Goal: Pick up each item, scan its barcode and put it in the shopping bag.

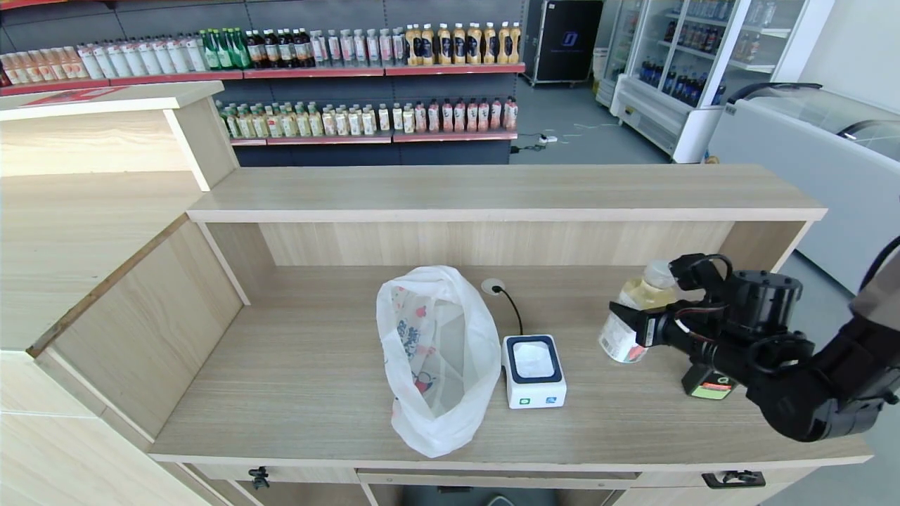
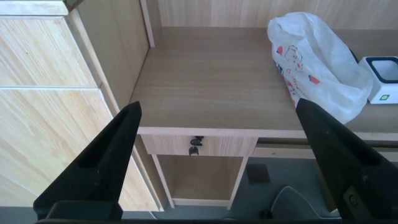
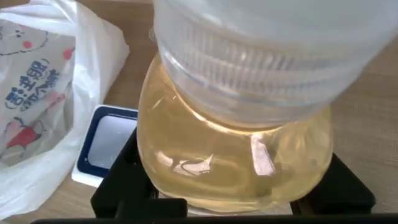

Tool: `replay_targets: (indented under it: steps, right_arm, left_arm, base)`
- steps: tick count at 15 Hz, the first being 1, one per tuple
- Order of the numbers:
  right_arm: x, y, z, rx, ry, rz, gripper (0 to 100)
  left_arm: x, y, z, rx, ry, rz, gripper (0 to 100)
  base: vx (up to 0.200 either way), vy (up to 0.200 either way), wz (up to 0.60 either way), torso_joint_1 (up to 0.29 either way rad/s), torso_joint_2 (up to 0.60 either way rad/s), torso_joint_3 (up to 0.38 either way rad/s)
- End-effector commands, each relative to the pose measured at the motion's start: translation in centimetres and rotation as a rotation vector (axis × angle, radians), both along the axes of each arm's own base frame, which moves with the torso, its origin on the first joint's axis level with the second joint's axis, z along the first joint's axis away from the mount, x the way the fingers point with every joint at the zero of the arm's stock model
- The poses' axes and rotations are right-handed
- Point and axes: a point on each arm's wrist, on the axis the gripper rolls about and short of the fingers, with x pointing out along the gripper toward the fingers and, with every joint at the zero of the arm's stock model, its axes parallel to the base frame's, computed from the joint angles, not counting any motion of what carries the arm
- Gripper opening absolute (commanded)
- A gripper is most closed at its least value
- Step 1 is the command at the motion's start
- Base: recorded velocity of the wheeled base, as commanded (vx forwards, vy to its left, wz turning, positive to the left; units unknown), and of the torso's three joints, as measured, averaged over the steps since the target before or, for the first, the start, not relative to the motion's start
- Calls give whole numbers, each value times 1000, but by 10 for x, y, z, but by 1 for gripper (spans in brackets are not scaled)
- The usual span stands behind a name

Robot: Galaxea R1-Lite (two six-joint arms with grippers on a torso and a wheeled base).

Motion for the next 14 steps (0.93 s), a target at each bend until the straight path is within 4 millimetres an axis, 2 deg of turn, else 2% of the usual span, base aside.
replay_targets:
  steps: [1, 3, 6, 9, 14]
  right_arm:
    - [-72, -31, 116, 161, -47, 92, 0]
    - [-108, -35, 149, 240, 5, 254, 0]
    - [-146, -31, 178, 295, 13, 557, 0]
    - [-162, -26, 193, 322, 9, 753, 0]
    - [-190, -2, 211, 420, 77, 909, 0]
  left_arm:
    - [0, 0, 0, 0, -1, 0, 100]
    - [0, 0, 0, 0, -1, 0, 100]
    - [0, 0, 0, 0, 1, 0, 100]
    - [0, 0, 0, 0, -1, 0, 100]
    - [0, 0, 0, 0, -1, 0, 100]
  base:
    - [0, 0, 0, 0, 0, 0]
    - [0, 0, 0, 0, 0, 0]
    - [0, 0, 0, 0, 0, 0]
    - [0, 0, 0, 0, 0, 0]
    - [0, 0, 0, 0, 0, 0]
